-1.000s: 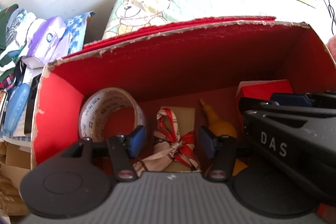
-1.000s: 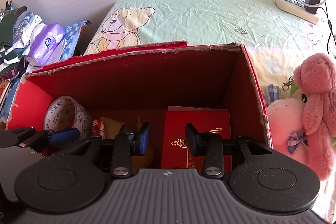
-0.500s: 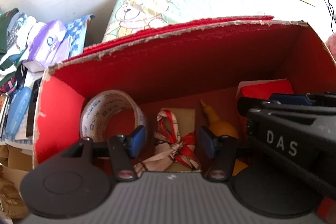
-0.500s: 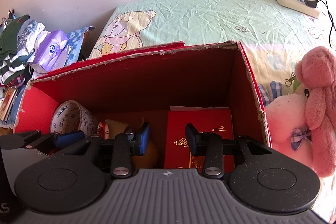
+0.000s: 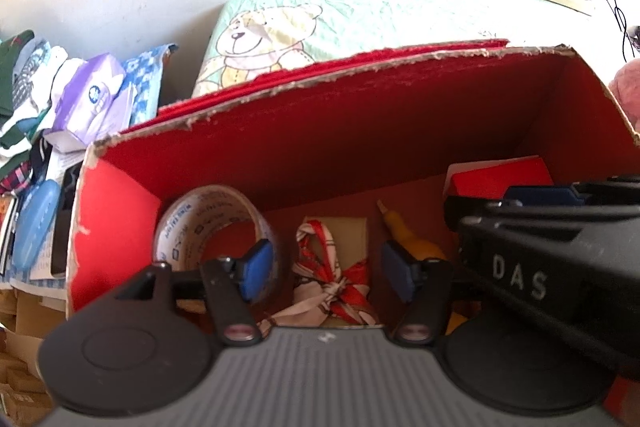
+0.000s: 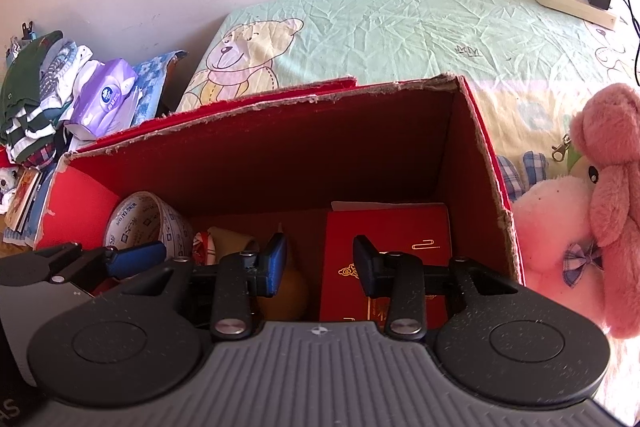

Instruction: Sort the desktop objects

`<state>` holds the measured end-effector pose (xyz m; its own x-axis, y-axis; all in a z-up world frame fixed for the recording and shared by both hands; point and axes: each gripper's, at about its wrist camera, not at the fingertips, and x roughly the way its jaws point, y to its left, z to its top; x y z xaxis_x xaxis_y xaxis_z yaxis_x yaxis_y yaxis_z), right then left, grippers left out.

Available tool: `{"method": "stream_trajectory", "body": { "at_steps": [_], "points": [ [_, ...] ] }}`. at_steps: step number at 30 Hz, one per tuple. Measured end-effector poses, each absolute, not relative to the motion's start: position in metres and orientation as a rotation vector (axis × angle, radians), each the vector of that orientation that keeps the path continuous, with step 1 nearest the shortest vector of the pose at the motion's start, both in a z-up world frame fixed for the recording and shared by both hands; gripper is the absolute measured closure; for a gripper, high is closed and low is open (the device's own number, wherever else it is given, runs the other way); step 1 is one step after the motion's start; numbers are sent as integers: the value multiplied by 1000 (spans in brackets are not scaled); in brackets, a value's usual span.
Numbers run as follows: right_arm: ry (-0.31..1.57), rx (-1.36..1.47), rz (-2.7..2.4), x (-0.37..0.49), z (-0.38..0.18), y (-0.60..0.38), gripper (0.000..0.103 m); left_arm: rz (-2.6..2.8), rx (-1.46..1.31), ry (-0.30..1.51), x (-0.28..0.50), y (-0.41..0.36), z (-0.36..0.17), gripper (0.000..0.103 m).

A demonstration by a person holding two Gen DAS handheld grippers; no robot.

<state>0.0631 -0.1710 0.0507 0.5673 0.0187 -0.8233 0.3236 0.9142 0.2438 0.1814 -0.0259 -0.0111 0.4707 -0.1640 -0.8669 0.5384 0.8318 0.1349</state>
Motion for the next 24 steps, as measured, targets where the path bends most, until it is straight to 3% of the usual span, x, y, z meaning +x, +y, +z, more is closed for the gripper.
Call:
{"method": "stream_trajectory", "body": {
  "at_steps": [10,19,24],
  "points": [
    [970,392,-198,60,49,-171,62,-479,421,991,181,-26,-10,33],
    [947,357,-240,57,51,-166,64,-475,454,935,173,-28,-7,18],
    [920,355,-242,51,54,-167,68,-447,442,892,159,-21,9,23]
  ]
}}
